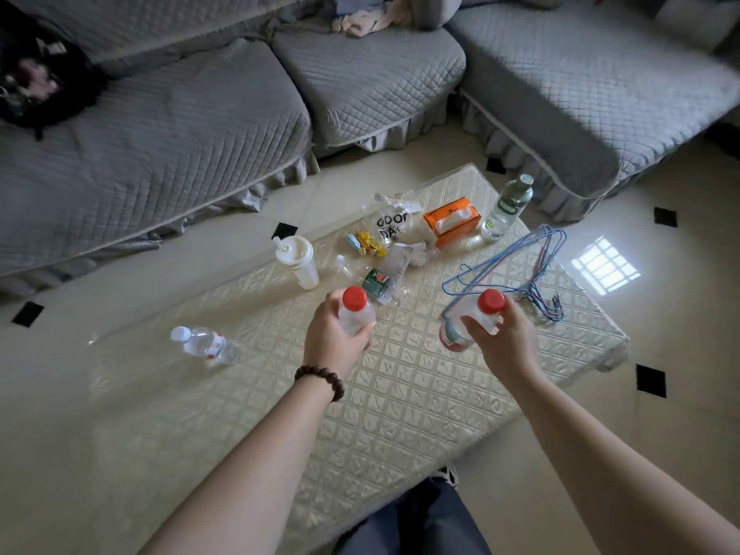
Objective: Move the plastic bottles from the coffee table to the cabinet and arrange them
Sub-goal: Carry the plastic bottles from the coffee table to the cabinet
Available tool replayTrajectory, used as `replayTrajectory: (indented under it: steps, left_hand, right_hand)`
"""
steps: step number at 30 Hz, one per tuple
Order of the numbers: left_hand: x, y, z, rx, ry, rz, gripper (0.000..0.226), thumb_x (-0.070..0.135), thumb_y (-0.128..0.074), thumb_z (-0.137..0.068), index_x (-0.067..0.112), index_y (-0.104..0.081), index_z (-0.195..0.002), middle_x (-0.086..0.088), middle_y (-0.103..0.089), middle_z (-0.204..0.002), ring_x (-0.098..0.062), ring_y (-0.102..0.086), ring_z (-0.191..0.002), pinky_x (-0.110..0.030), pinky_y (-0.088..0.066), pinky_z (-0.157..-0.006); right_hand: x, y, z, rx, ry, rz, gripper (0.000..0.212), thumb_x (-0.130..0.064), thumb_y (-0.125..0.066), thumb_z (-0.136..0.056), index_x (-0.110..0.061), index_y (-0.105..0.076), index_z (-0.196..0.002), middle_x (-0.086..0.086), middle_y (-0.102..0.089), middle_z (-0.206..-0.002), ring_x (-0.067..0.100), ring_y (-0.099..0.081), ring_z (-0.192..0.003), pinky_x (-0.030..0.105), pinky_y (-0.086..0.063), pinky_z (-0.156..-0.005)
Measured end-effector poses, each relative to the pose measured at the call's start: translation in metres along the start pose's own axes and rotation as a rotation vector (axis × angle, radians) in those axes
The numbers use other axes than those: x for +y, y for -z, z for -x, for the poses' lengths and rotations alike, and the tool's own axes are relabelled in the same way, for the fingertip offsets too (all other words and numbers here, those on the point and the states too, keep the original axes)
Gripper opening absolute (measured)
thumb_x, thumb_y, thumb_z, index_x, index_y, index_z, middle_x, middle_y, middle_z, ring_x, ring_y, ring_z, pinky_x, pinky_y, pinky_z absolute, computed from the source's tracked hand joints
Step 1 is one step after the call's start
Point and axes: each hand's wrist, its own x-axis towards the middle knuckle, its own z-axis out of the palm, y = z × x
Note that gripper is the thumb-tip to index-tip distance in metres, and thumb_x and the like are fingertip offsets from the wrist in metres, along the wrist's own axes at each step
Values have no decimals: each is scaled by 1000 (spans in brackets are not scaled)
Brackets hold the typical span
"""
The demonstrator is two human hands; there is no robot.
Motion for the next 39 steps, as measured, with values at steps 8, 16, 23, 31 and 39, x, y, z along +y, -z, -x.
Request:
replayTrajectory:
  steps: [8,16,23,31,39]
  left_hand:
    - [36,-3,45,-86,-127,81,50,27,-78,-72,24,-54,-115,11,-58,-103,-8,-52,-96,-20,-37,-84]
    - [80,-49,78,-275,-281,69,51,32,-80,-68,26,-54,-112,6,-62,-100,-14,-57,-92,-24,-44,-78]
    - [123,-117,136,-464,-480,-7,55,35,-78,-71,23,-50,-117,4,-59,-101,-16,-55,-94,-25,-44,-81]
    - [184,-220,256,-737,-572,-28,50,28,-77,-71,26,-52,-114,2,-59,-101,-18,-56,-93,-24,-40,-78]
    - [235,-323,414,-945,-698,-9,52,29,-77,-74,22,-51,-118,3,-58,-106,-16,-55,-99,-35,-48,-88]
  right_hand:
    - [6,47,73,163,-40,-6,37,-27,-75,-75,-21,-59,-108,-2,-59,-95,21,-53,-89,31,-37,-74]
    - [46,101,136,394,-140,-51,38,-27,-75,-77,-16,-59,-110,-3,-59,-96,16,-52,-87,24,-33,-73]
    - [100,158,195,591,-269,-99,37,-30,-72,-78,-14,-59,-109,3,-60,-97,22,-56,-89,29,-39,-75]
    - [188,246,293,796,-456,-122,45,-36,-71,-79,-16,-54,-116,1,-57,-101,20,-56,-93,28,-44,-80]
    - [293,349,400,986,-618,-166,40,-30,-74,-77,-14,-58,-109,1,-59,-102,21,-56,-97,29,-44,-84]
